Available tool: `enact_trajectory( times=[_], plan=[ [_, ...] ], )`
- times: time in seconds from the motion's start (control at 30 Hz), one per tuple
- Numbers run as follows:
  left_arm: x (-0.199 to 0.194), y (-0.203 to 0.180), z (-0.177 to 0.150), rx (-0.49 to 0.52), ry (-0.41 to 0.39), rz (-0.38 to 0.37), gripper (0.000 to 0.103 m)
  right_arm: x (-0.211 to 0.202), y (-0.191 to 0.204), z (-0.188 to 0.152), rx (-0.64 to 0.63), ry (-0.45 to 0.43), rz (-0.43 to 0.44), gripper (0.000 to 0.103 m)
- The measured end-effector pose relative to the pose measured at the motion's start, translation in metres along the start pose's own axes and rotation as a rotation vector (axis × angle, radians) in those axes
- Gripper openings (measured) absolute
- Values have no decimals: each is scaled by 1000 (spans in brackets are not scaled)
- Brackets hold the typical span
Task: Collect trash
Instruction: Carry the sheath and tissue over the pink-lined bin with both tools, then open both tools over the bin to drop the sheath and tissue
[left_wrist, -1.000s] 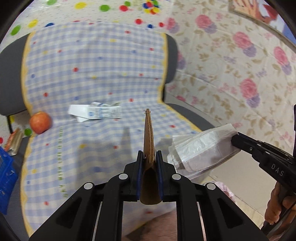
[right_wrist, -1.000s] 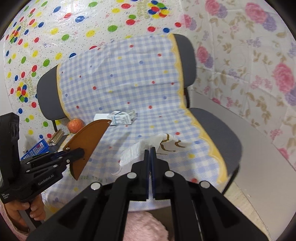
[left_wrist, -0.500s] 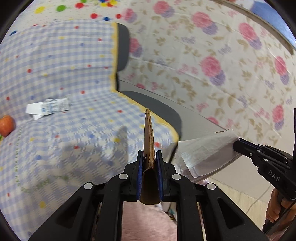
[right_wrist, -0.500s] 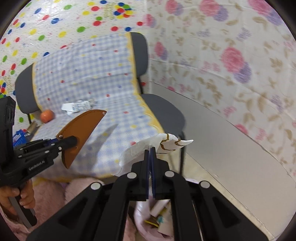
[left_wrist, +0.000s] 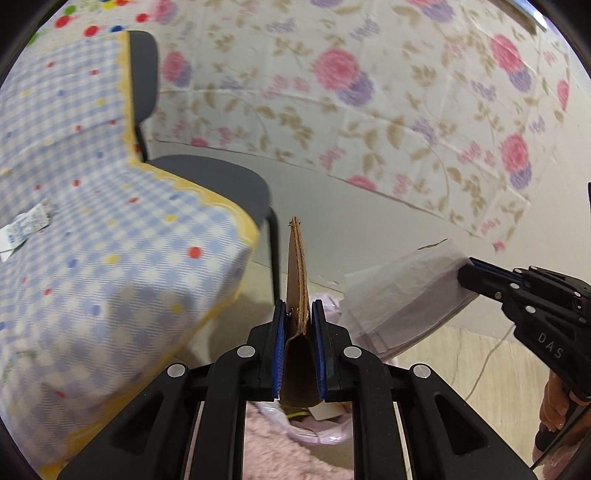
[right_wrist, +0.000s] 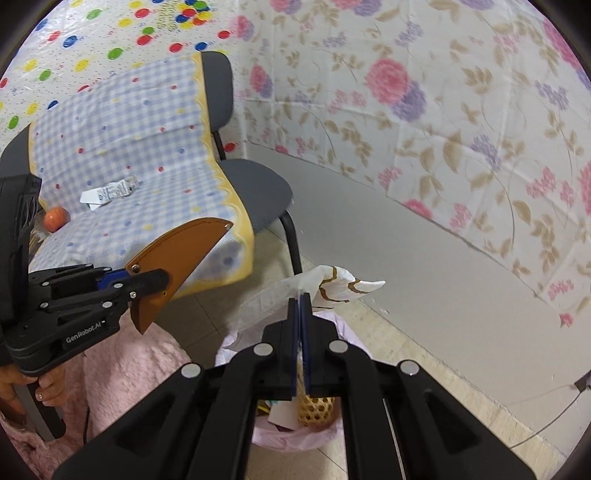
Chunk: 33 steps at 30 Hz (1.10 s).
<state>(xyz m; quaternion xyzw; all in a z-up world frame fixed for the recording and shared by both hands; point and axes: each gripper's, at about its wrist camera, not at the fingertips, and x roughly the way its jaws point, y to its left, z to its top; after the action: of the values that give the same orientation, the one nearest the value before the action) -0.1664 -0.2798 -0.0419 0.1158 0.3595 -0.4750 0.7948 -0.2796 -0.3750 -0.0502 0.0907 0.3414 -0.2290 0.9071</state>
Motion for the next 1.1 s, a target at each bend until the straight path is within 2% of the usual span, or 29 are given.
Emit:
enact_trajectory(
  times=[0.2,0.3,0.33,0.4,0.43,0.47,0.6,0.83,1.1],
  plan=[
    [20,-12,1,10,41,-34,15,18,-12,-10,12,49,10,3],
    [32,-15,1,5,70,-38,20,28,-14,-13,19,71,24,4],
    [34,-15,1,-1,74,-40,22,30,-15,-13,22,77,25,7],
    [39,-12,2,-17,85,-43,37,36,-18,-15,35,82,29,15],
    [40,-10,2,-28,84,-37,48,38,-19,-15,41,82,29,27],
    [41,-7,2,-36,82,-31,50,38,-20,-16,47,80,28,34],
    [35,5,4,-68,73,10,50,35,-24,-14,61,66,25,34],
    [4,22,9,-77,3,117,50,17,-20,0,71,13,61,34],
    [-36,46,16,-107,-84,197,50,-3,12,28,20,-69,136,34]
  ],
)
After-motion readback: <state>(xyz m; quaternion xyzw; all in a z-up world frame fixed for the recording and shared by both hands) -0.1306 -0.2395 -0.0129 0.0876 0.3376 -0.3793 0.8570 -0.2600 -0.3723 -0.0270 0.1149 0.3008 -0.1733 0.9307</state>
